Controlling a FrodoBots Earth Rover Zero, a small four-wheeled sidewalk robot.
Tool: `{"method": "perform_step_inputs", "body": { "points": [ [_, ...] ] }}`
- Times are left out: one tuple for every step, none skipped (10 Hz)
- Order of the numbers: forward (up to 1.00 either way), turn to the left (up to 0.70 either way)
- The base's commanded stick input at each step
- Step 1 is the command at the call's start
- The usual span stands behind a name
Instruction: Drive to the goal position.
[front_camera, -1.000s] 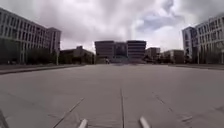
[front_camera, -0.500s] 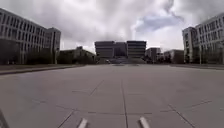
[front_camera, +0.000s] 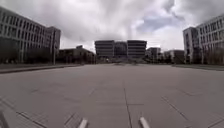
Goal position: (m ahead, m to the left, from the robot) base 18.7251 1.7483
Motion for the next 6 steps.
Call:
{"method": "perform_step_inputs", "body": {
  "points": [
    [1.0, -0.4],
    [1.0, -0.18],
    [1.0, -0.06],
    [1.0, -0.01],
    [1.0, 0.0],
    [1.0, 0.0]
  ]
}}
